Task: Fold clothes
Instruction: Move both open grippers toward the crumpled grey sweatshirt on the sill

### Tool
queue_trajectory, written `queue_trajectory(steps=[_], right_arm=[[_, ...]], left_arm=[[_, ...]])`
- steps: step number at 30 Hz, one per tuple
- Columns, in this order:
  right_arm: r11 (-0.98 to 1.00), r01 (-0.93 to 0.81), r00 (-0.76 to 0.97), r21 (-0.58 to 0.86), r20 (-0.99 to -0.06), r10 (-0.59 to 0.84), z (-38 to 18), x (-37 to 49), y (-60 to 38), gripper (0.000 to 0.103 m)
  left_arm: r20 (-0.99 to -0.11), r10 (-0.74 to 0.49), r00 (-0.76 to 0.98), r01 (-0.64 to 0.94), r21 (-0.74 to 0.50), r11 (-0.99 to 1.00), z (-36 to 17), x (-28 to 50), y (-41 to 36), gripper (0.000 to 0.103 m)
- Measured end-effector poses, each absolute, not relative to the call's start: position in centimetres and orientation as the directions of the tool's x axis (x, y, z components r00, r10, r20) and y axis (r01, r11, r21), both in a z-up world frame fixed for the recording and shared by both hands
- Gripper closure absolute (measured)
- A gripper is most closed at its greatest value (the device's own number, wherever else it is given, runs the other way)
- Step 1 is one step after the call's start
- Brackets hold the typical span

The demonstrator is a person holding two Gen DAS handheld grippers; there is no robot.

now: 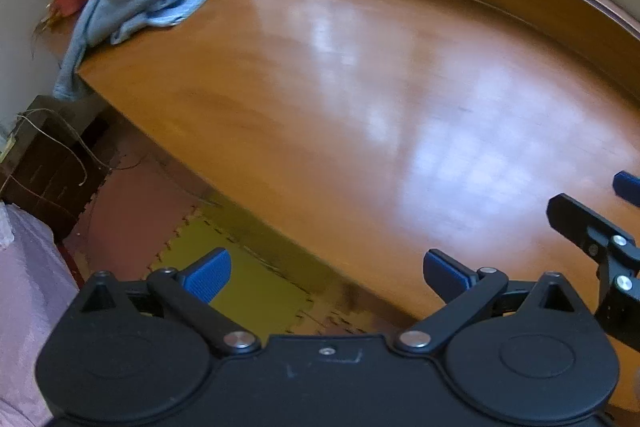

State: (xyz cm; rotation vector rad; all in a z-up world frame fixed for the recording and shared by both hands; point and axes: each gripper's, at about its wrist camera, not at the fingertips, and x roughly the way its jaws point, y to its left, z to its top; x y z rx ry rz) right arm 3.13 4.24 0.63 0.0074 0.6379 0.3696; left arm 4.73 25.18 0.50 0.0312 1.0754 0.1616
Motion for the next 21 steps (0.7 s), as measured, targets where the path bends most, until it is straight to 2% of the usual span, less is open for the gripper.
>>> queue_trajectory(steps=[2,6,9,13,16,21], right_arm=[[0.923,-0.383,0.742,0.038,-0.583,0.332,1.0,3.6,7.1,0.019],[0.819,-0.506,0.769,-0.270,-0.571,0.287,1.1,1.8,11.0,0.019],[0.814,-0.502,0.760,-0.292,-0.599,0.253,1.2,1.4,9.0,0.019],[0.894,-0.339,0.765,-0.292,-0.639,0.081,1.4,1.6,4.4,0.019],[0.908,-0.258,0.792,-0.329,-0.610,0.004,2.3,0.5,0.9,0.019],[0.913,-0.199,0.817,-0.356,-0.575,-0.047,3.8,-0.9,-3.9,0.019]], left_arm=[[-0.866,0.158,0.475,-0.122,0.113,0.986,0.6,5.2,27.9,0.000],[-0.861,0.163,0.481,-0.157,0.098,0.983,1.7,7.4,33.1,0.000],[-0.857,0.117,0.501,-0.149,0.047,0.988,2.5,7.8,35.5,0.000],[-0.855,0.083,0.511,-0.089,0.043,0.995,2.7,8.3,35.0,0.000],[-0.862,0.041,0.506,-0.032,0.028,0.999,2.4,8.4,32.8,0.000],[-0.851,-0.010,0.525,0.047,0.018,0.999,2.3,7.4,27.9,0.000]])
